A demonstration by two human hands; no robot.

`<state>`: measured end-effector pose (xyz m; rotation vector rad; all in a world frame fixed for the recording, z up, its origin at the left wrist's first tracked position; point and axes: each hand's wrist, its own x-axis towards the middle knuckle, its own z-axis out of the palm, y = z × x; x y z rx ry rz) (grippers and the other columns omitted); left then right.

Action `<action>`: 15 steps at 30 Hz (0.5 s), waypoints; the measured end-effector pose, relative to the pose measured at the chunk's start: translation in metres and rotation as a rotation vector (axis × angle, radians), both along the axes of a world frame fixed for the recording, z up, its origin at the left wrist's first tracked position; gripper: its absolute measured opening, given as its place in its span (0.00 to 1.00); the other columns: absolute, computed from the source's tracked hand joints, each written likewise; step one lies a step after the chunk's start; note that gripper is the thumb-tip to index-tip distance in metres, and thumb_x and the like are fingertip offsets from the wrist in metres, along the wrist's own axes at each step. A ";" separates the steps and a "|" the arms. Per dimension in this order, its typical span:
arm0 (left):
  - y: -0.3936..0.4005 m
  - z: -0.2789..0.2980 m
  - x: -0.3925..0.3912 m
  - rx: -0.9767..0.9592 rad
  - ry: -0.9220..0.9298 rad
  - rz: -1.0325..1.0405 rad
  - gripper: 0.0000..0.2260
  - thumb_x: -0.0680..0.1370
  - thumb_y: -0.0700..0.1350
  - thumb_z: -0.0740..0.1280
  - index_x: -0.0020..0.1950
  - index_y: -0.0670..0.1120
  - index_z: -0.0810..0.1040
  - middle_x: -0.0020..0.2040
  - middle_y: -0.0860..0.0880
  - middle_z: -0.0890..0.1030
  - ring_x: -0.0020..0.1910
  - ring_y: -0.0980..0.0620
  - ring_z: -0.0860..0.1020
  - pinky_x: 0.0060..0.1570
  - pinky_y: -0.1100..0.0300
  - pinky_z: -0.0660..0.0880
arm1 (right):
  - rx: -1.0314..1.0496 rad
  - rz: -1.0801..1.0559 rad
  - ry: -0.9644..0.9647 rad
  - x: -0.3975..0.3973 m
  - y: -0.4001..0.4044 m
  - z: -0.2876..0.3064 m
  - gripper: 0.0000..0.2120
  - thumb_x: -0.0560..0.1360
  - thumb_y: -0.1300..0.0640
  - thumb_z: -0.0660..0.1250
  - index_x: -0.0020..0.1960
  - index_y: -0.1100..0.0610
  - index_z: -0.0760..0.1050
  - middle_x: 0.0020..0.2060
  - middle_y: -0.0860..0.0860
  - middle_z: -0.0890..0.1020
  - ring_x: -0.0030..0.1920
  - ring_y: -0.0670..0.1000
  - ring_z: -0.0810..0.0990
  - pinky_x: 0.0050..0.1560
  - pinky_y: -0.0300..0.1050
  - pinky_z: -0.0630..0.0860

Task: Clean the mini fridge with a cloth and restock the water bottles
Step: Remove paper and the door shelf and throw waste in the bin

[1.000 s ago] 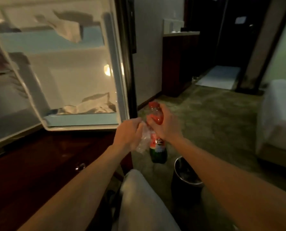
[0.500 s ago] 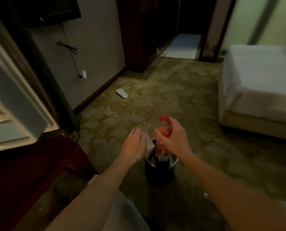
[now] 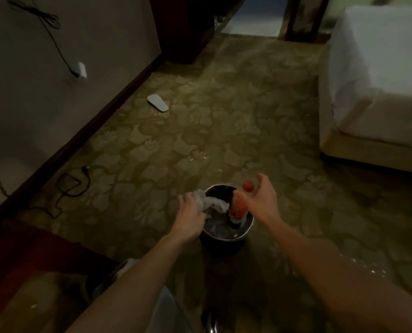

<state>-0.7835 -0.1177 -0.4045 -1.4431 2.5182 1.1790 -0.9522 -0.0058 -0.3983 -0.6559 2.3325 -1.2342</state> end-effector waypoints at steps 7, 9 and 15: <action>-0.018 -0.034 -0.039 0.043 0.016 0.115 0.26 0.73 0.45 0.73 0.68 0.49 0.68 0.64 0.50 0.71 0.62 0.51 0.72 0.61 0.51 0.74 | 0.183 0.044 -0.002 -0.027 0.000 -0.034 0.27 0.77 0.51 0.68 0.73 0.57 0.65 0.68 0.54 0.73 0.66 0.52 0.72 0.62 0.48 0.72; -0.015 -0.038 -0.055 0.082 0.029 0.106 0.25 0.75 0.45 0.71 0.70 0.49 0.66 0.66 0.49 0.71 0.63 0.50 0.72 0.61 0.53 0.73 | 0.195 0.049 -0.013 -0.030 0.004 -0.038 0.24 0.78 0.52 0.67 0.71 0.57 0.66 0.66 0.53 0.74 0.63 0.50 0.74 0.60 0.46 0.74; -0.004 -0.041 -0.079 0.076 0.002 0.005 0.24 0.81 0.49 0.63 0.76 0.49 0.62 0.74 0.47 0.66 0.72 0.48 0.67 0.69 0.48 0.68 | 0.191 0.121 -0.013 -0.026 0.011 -0.041 0.14 0.79 0.55 0.64 0.65 0.54 0.71 0.55 0.46 0.77 0.46 0.39 0.73 0.39 0.31 0.71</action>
